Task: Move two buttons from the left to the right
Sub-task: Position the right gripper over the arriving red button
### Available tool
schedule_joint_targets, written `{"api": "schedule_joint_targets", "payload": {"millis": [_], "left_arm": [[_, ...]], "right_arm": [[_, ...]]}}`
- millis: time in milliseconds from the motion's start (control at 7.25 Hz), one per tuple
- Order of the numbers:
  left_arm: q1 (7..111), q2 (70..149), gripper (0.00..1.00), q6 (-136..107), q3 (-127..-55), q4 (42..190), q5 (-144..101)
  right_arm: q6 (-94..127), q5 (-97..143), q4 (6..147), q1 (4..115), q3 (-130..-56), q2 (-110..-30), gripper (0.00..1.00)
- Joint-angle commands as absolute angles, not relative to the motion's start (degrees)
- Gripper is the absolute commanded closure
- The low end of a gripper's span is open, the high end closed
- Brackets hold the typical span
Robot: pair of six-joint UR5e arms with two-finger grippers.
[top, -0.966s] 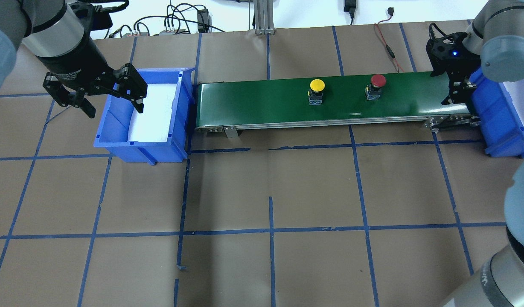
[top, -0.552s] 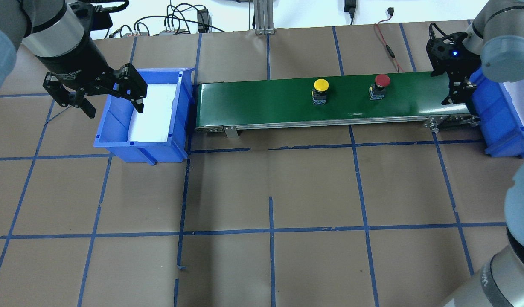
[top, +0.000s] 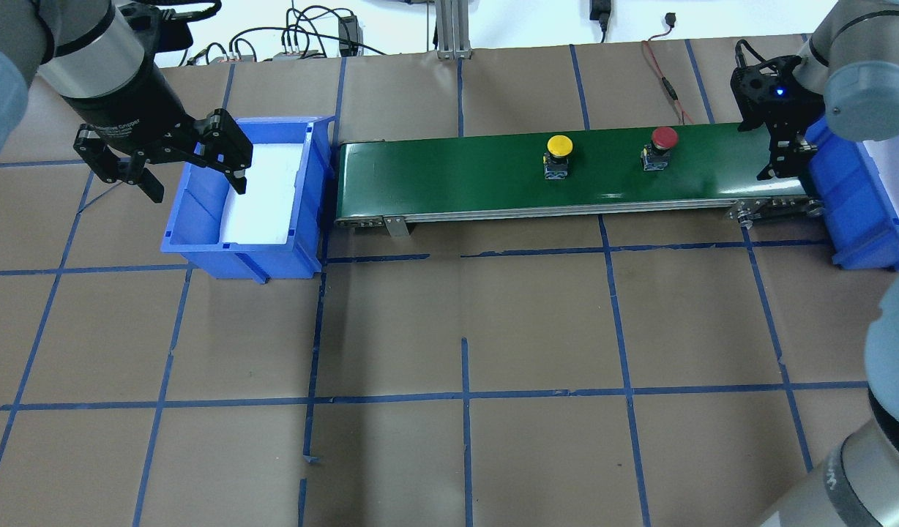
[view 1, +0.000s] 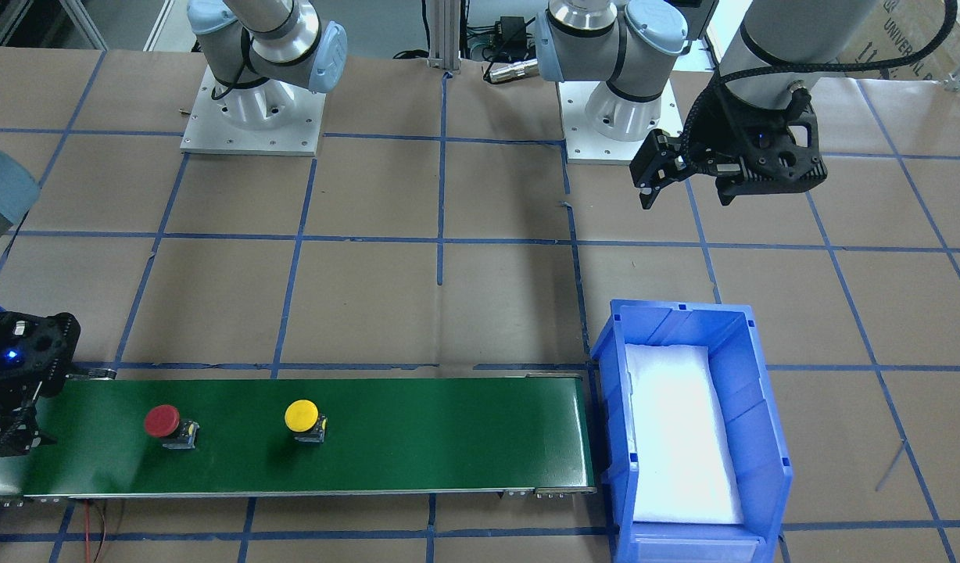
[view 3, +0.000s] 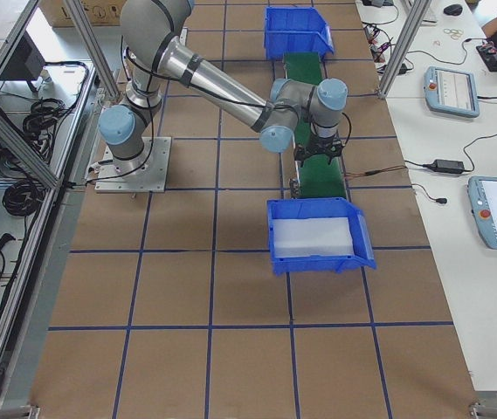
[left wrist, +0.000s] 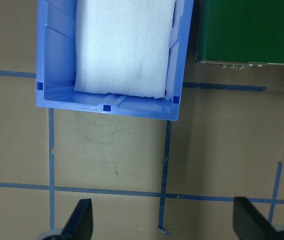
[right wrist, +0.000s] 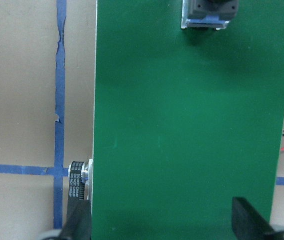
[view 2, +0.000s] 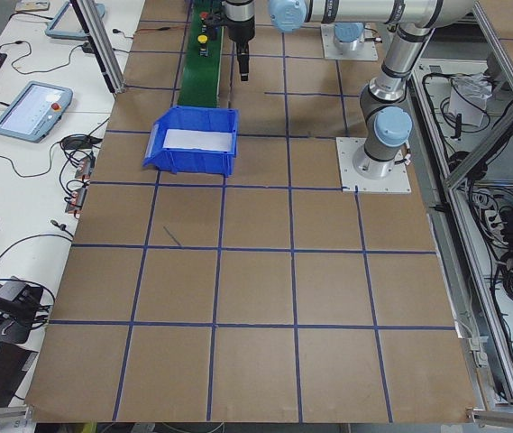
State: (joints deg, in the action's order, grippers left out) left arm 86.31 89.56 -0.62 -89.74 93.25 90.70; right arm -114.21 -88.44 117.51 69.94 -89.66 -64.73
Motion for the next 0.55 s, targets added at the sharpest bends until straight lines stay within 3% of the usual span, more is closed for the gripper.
{"api": "schedule_joint_targets", "payload": {"millis": [0, 414], "left_arm": [[86.3, 89.6, 0.0, -0.6, -89.7, 93.3, 90.7], [86.2, 89.6, 0.0, -0.6, -89.7, 93.3, 90.7]], "right_arm": [[-115.4, -88.6, 117.1, 70.0, -86.3, -63.9, 0.0], [-115.2, -88.6, 116.7, 70.3, -86.0, -62.9, 0.0]]}}
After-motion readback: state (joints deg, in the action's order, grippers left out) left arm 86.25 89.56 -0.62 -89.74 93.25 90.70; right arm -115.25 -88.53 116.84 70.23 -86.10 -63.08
